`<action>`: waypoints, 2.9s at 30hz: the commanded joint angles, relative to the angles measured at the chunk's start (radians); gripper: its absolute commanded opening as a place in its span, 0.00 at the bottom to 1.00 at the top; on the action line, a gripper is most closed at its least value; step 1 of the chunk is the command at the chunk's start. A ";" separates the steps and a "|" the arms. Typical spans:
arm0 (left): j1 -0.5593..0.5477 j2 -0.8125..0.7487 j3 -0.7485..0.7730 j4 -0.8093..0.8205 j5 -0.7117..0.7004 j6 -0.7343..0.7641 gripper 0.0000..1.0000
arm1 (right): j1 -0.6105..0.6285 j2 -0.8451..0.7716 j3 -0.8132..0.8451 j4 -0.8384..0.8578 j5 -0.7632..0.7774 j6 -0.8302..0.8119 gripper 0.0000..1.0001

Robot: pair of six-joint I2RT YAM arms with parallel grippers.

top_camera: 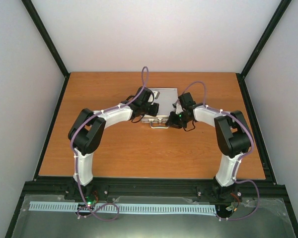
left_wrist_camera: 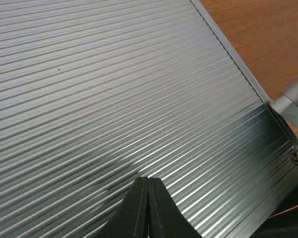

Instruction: Pack up texas hold em set

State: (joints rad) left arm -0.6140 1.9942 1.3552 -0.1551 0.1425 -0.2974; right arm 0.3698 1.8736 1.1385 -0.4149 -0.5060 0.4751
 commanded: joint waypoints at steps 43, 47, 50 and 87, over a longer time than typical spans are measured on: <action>-0.010 0.120 -0.081 -0.219 0.000 -0.014 0.01 | -0.019 -0.133 0.022 0.050 -0.139 0.012 0.40; -0.010 0.127 -0.065 -0.225 0.005 -0.015 0.01 | -0.014 -0.207 -0.004 0.016 -0.162 -0.011 0.40; -0.009 0.127 -0.056 -0.229 0.003 -0.014 0.01 | -0.002 -0.247 -0.033 -0.021 -0.157 -0.039 0.40; -0.009 0.086 -0.107 -0.228 -0.022 0.011 0.01 | 0.332 0.083 -0.185 0.411 0.690 0.011 0.58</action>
State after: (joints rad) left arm -0.6125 2.0010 1.3323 -0.1265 0.1432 -0.3080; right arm 0.6998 1.8538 0.9680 -0.0315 0.1036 0.4690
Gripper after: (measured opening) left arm 0.011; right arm 0.583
